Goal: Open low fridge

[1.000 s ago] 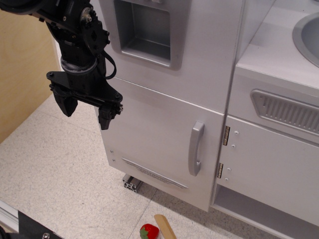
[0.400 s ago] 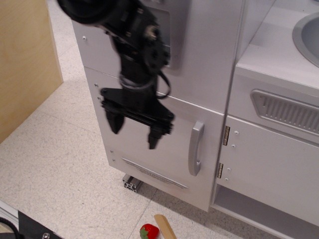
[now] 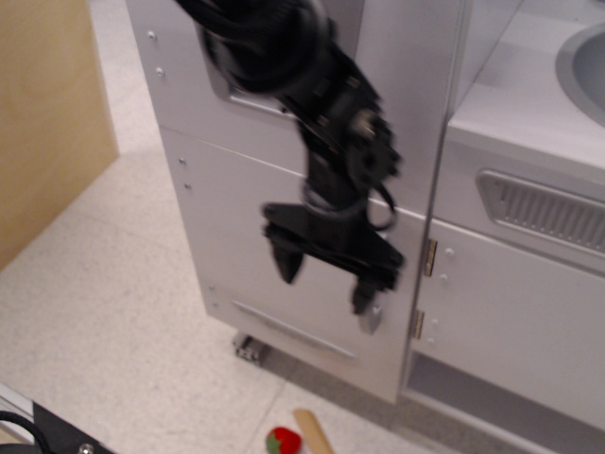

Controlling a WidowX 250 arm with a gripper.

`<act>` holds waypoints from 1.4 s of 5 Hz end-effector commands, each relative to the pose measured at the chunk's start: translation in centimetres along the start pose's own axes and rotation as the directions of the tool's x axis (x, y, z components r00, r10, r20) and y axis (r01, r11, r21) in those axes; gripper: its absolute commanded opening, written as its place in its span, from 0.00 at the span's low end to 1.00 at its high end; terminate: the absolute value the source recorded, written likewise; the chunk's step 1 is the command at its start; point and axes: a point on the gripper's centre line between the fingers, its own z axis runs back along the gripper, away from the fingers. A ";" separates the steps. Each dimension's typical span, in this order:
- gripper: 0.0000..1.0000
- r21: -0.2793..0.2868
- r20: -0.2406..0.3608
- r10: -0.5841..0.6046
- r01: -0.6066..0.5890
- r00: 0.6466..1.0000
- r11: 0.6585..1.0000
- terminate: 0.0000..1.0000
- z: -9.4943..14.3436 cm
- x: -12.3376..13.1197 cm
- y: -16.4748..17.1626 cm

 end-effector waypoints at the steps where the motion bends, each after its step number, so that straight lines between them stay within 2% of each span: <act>1: 1.00 0.012 0.135 -0.020 0.019 0.991 1.000 0.00 -1.7 4.4 -1.3; 2: 1.00 0.020 0.180 -0.019 0.016 0.983 1.000 0.00 -2.4 5.4 -1.5; 3: 0.00 -0.021 0.205 -0.063 0.069 0.977 0.997 0.00 -2.3 5.1 -1.7; 5: 0.00 -0.070 0.224 -0.082 0.100 0.971 0.992 0.00 -2.0 5.1 -1.0; 6: 0.00 -0.067 0.213 -0.094 0.110 0.973 0.992 0.00 -1.6 3.8 -0.3; 7: 0.00 -0.058 0.191 -0.153 0.167 0.970 0.984 0.00 -1.2 1.5 1.0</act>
